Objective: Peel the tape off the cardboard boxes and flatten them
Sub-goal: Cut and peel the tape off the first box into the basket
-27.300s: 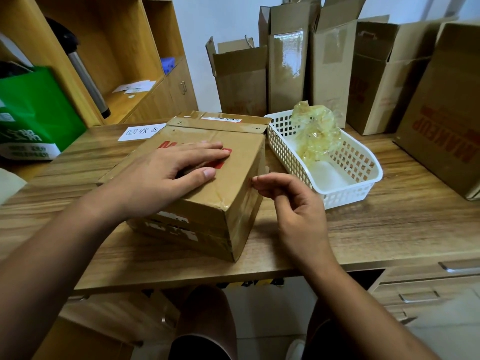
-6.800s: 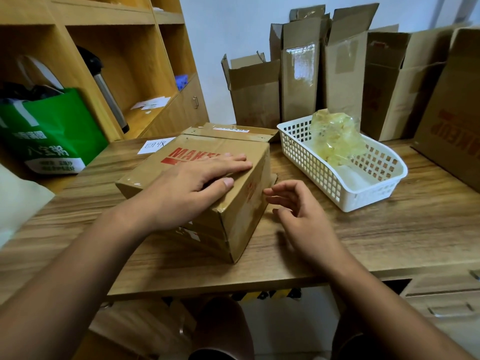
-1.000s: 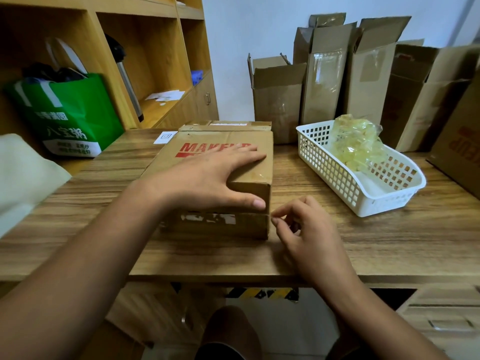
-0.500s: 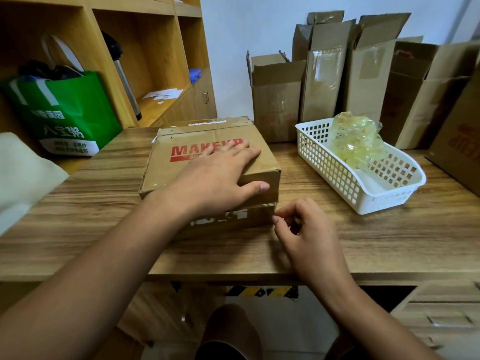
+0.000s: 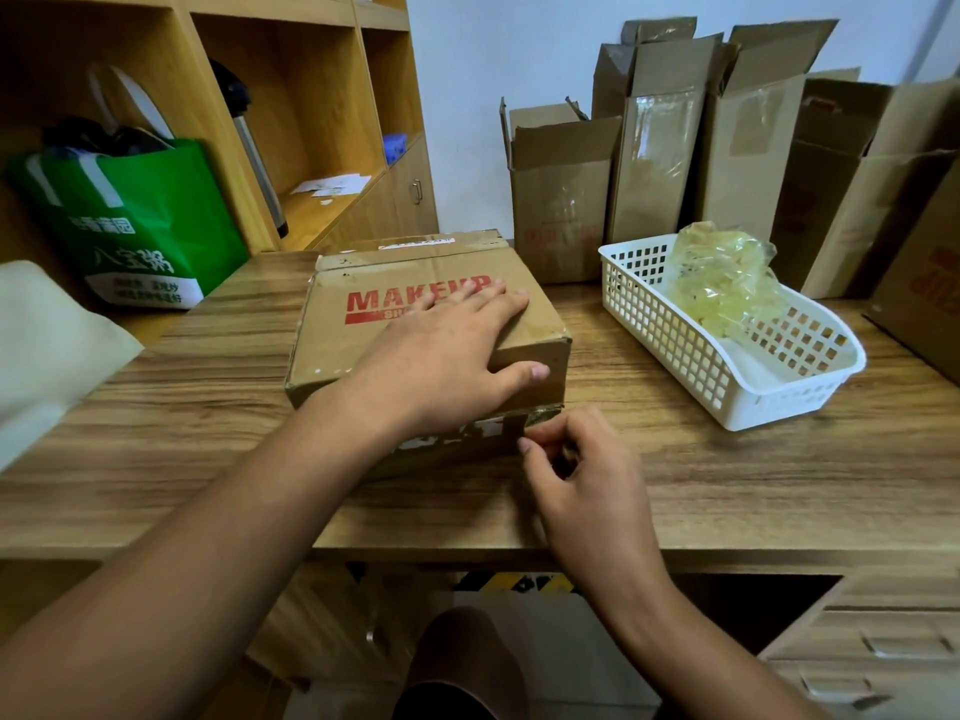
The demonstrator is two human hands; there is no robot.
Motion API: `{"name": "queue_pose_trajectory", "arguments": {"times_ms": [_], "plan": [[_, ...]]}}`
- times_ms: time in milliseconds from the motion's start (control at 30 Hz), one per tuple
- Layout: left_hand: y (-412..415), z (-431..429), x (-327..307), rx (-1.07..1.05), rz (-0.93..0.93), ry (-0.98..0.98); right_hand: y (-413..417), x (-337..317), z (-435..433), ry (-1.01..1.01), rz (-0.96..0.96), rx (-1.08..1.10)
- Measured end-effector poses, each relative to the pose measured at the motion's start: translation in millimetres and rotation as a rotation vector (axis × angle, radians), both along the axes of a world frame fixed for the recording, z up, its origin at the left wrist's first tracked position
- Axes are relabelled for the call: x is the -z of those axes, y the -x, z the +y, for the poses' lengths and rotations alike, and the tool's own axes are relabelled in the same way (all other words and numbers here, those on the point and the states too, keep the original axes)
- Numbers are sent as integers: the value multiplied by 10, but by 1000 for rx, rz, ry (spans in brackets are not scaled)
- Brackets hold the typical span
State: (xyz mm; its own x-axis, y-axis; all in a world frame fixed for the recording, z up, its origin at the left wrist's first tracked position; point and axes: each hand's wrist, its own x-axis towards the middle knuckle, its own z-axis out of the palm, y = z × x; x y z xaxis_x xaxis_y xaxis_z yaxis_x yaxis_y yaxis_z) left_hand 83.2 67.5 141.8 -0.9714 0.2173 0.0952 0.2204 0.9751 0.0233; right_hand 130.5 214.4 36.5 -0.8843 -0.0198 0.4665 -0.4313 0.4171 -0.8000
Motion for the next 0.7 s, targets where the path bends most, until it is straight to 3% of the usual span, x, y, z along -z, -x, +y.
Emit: {"name": "queue_pose_trajectory", "arguments": {"times_ms": [700], "plan": [[-31, 23, -57, -39, -36, -57, 20, -4, 117, 78, -131, -54]]}}
